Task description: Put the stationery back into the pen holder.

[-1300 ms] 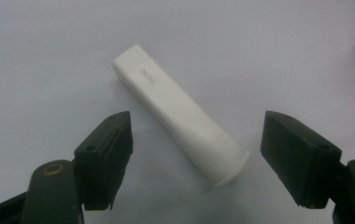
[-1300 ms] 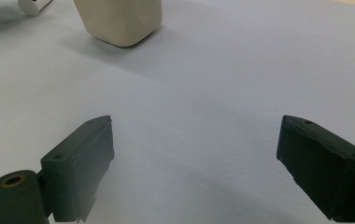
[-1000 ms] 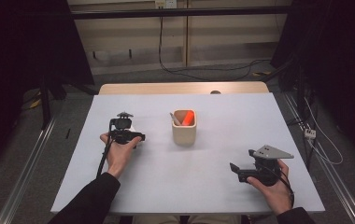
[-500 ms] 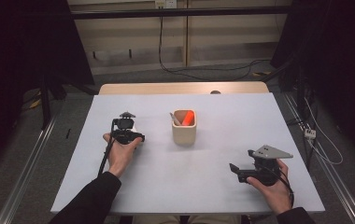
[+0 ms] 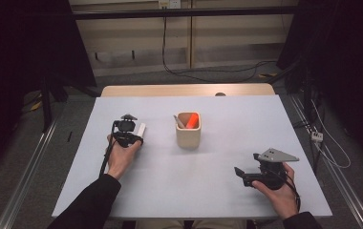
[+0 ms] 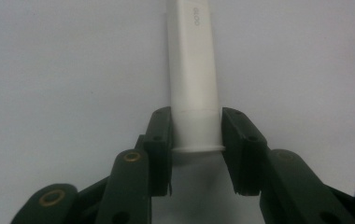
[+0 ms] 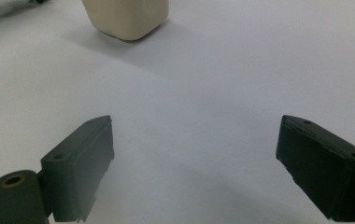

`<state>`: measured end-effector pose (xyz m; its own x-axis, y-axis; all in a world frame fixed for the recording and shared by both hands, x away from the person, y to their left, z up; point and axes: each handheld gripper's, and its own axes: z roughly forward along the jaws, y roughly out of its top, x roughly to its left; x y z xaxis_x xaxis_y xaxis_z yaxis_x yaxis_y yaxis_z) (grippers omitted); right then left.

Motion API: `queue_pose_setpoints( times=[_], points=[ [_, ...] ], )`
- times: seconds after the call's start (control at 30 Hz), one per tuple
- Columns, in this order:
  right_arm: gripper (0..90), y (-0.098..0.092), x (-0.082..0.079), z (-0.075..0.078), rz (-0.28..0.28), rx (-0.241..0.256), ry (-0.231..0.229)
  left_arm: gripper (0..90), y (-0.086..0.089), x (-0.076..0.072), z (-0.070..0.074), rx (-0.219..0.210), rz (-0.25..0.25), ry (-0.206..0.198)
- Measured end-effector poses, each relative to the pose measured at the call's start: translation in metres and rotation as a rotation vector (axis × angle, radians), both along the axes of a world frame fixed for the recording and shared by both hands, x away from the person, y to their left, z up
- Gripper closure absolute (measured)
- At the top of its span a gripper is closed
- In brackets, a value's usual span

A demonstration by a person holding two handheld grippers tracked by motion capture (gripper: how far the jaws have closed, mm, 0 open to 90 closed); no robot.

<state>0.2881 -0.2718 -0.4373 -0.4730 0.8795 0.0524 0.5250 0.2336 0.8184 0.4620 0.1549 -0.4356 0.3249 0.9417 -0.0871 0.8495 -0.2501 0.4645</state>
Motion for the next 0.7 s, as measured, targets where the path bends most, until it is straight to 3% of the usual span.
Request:
queue_pose_setpoints(
  times=[0.17, 0.5, 0.7],
  points=[
    [11.0, 0.000, 0.000, 0.000, 0.001, 0.000, 0.000, 65.3, 0.004, 0.000, 0.001, -0.019, -0.024, 0.005],
    [11.0, 0.001, 0.000, 0.000, 0.004, -0.001, 0.003, 65.4, 0.015, -0.003, 0.012, -0.052, -0.068, -0.027],
    [11.0, 0.001, 0.000, 0.000, 0.006, -0.001, 0.004, 65.3, 0.019, -0.005, 0.011, -0.053, -0.096, 0.012]
  ],
)
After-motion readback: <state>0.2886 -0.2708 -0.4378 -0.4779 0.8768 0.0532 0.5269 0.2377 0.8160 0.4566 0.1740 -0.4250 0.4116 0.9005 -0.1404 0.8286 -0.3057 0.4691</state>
